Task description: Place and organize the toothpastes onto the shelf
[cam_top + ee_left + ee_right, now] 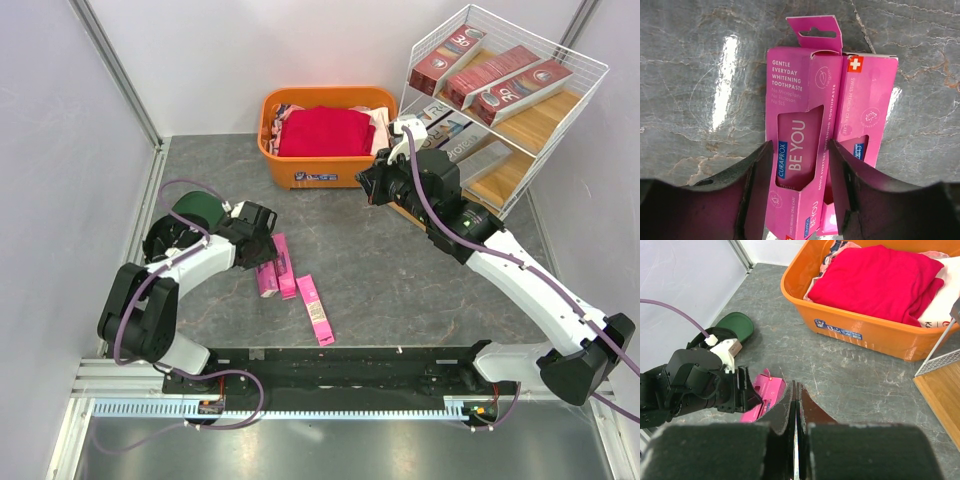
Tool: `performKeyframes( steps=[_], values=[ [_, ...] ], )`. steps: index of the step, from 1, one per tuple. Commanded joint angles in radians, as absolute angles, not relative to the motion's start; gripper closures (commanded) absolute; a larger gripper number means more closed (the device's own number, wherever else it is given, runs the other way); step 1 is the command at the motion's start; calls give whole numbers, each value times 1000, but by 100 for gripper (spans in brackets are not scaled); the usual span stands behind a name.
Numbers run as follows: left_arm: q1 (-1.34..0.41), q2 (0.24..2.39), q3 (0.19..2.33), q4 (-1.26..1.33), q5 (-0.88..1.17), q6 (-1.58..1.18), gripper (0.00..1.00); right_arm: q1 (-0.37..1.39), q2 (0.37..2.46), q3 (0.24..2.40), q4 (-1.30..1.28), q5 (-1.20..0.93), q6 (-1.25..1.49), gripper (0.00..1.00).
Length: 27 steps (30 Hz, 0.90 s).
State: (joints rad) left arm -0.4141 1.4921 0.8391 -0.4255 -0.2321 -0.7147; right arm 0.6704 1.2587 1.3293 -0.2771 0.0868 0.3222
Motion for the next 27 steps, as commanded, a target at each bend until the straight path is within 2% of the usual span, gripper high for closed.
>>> performKeyframes(
  steps=[1, 3, 5, 8, 11, 12, 15, 17, 19, 20, 21, 27],
  values=[
    [-410, 1514, 812, -439, -222, -709, 28, 675, 1262, 1322, -244, 89, 330, 100],
    [-408, 1506, 810, -445, -232, -709, 23, 673, 1264, 1322, -242, 89, 333, 100],
    [-407, 1509, 811, -453, -232, -710, 23, 673, 1266, 1324, -242, 87, 333, 100],
    [-400, 1529, 808, -451, -226, -710, 28, 673, 1267, 1322, -241, 86, 334, 100],
    [-399, 1540, 805, -442, -224, -710, 40, 673, 1267, 1321, -241, 84, 334, 100],
    [-400, 1534, 804, -440, -224, -709, 48, 675, 1269, 1319, -241, 84, 334, 99],
    [-400, 1502, 801, -430, -222, -703, 61, 673, 1284, 1313, -238, 65, 334, 99],
    [-400, 1476, 805, -428, -215, -687, 65, 673, 1298, 1305, -227, 28, 336, 98],
    [-402, 1418, 813, -423, -203, -672, 78, 673, 1301, 1298, -212, 3, 351, 96],
    [-402, 1398, 815, -408, -175, -651, 80, 675, 1304, 1292, -198, -32, 354, 94],
    [-402, 1378, 821, -407, -163, -644, 80, 673, 1304, 1290, -192, -44, 360, 79],
    [-403, 1230, 868, -344, 27, -568, 80, 675, 1307, 1247, -140, -123, 397, 45]
  ],
)
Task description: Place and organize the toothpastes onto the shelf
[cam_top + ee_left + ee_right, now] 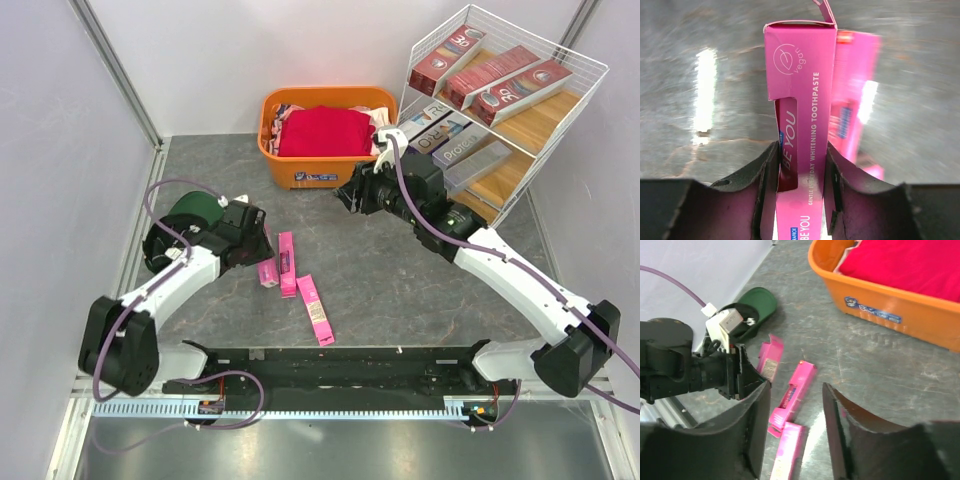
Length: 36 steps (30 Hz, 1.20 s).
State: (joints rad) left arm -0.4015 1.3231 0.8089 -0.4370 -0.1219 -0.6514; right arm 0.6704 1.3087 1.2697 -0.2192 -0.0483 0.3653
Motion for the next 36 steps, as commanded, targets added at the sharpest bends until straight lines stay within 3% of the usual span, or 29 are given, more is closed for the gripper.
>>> performKeyframes(
  steps=[1, 7, 11, 14, 21, 22, 26, 27, 30, 34, 36],
  values=[
    [-403, 1194, 868, -324, 66, -551, 80, 675, 1308, 1243, -127, -132, 403, 41],
    [-410, 1088, 838, -103, 409, -560, 80, 675, 1336, 1195, -58, -235, 452, 19],
    [-439, 1052, 842, -20, 508, -591, 80, 676, 1345, 1187, -38, -268, 465, 7],
    [-488, 1051, 853, 41, 528, -600, 80, 675, 1356, 1184, -18, -291, 477, 2],
    [-578, 1084, 877, 130, 546, -617, 80, 676, 1376, 1164, 49, -339, 515, 3],
    [-583, 1083, 873, 139, 546, -623, 80, 675, 1377, 1163, 51, -339, 517, 4],
    [-584, 1069, 854, 178, 529, -641, 79, 675, 1368, 1163, 49, -333, 525, 49],
    [-586, 1068, 851, 178, 525, -643, 78, 675, 1367, 1164, 46, -333, 523, 54],
    [-584, 1060, 845, 169, 486, -641, 74, 676, 1353, 1169, 34, -308, 522, 61],
    [-584, 1060, 853, 143, 434, -637, 50, 676, 1333, 1189, 8, -252, 512, 65],
    [-584, 1055, 851, 143, 420, -637, 44, 675, 1324, 1198, 3, -217, 509, 66]
  ],
)
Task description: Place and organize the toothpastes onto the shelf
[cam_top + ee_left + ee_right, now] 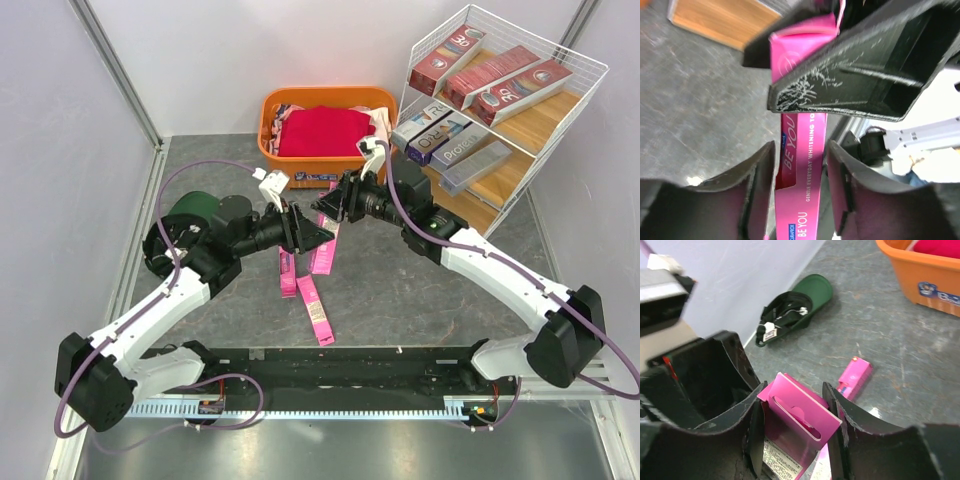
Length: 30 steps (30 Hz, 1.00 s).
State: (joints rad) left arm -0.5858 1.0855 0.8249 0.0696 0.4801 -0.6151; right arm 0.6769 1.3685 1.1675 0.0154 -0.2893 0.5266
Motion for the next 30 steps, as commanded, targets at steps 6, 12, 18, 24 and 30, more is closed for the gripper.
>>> performKeyframes(
  steps=[6, 12, 18, 24, 30],
  values=[
    [-583, 1057, 864, 163, 416, -632, 32, 673, 1286, 1219, -54, -101, 523, 67],
    [-584, 1104, 839, 222, 521, -638, 29, 667, 1230, 1236, -81, 58, 551, 68],
    [-586, 1124, 779, 345, 540, -672, 28, 655, 1174, 1230, -74, 153, 583, 68],
    [-592, 1161, 753, 432, 560, -701, 34, 652, 1123, 1213, -51, 190, 601, 68],
    [-615, 1204, 755, 498, 574, -721, 44, 652, 1109, 1203, -37, 183, 612, 68]
  ],
)
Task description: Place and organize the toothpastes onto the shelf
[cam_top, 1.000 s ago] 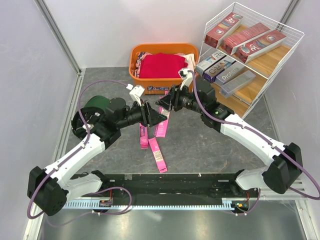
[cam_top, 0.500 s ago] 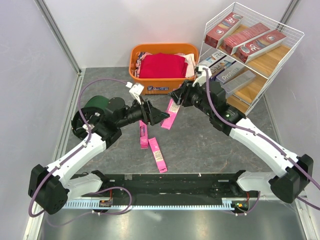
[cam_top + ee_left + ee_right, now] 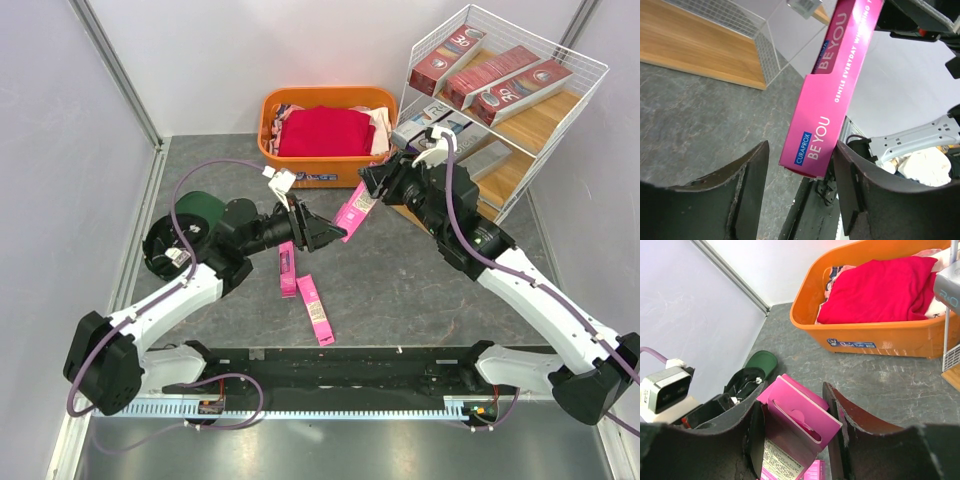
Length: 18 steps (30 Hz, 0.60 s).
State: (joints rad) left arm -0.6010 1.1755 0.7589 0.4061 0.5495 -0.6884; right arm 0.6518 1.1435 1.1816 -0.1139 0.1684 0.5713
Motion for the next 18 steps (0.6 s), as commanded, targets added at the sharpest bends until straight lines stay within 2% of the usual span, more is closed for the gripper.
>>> performKeyframes(
  steps=[1, 5, 6, 8, 9, 12, 14, 18],
  values=[
    [-621, 1209, 758, 511, 580, -724, 46, 652, 1106, 1201, -37, 189, 617, 68],
    [-635, 1229, 762, 544, 588, -739, 62, 652, 1094, 1192, -25, 196, 614, 61],
    [-635, 1230, 756, 554, 584, -745, 64, 652, 1091, 1190, -26, 198, 612, 49],
    [-635, 1224, 749, 568, 575, -756, 65, 652, 1083, 1186, -23, 209, 607, 34],
    [-635, 1224, 746, 563, 569, -753, 65, 652, 1078, 1184, -23, 212, 604, 23],
    [-632, 1216, 738, 532, 558, -744, 67, 652, 1058, 1184, -26, 233, 586, 8],
    [-626, 1213, 718, 523, 558, -744, 68, 652, 1042, 1181, -28, 255, 572, 3],
    [-611, 1210, 681, 523, 569, -752, 70, 652, 1002, 1178, -29, 293, 548, 2]
  ],
)
